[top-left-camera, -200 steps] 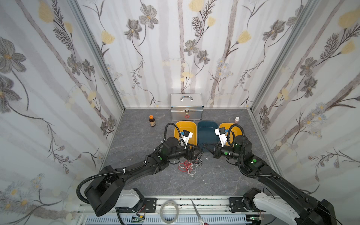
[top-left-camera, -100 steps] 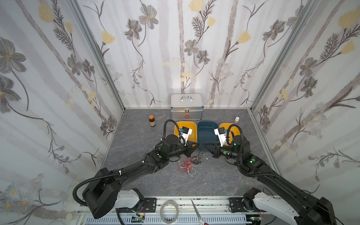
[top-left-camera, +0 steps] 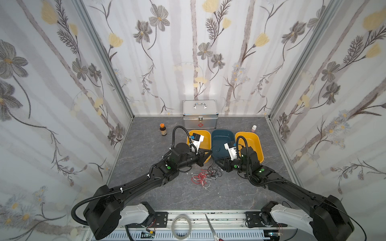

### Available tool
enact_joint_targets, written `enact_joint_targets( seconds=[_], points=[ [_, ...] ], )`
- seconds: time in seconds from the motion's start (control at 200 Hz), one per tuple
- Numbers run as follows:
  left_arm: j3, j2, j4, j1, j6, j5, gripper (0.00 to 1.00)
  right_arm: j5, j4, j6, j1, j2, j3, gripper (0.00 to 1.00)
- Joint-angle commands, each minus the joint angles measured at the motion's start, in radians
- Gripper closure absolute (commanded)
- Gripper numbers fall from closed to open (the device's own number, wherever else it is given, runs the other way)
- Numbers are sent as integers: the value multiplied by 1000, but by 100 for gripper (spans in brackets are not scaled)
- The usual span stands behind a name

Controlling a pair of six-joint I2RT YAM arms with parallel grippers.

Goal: Untangle the cables

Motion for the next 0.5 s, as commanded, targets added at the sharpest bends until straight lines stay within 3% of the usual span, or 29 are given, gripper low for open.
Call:
enact_joint_targets(
  seconds=[0.0, 0.285, 0.495],
  points=[
    [16, -22, -2, 2, -2, -36, 96, 3, 92, -13, 12, 29, -10, 60],
    [55, -62, -62, 2, -11, -111, 97, -38, 171, 3, 53, 56, -29, 54],
    [56, -78, -76, 3, -12, -134, 97, -43, 176, 20, 57, 49, -33, 56]
  ],
)
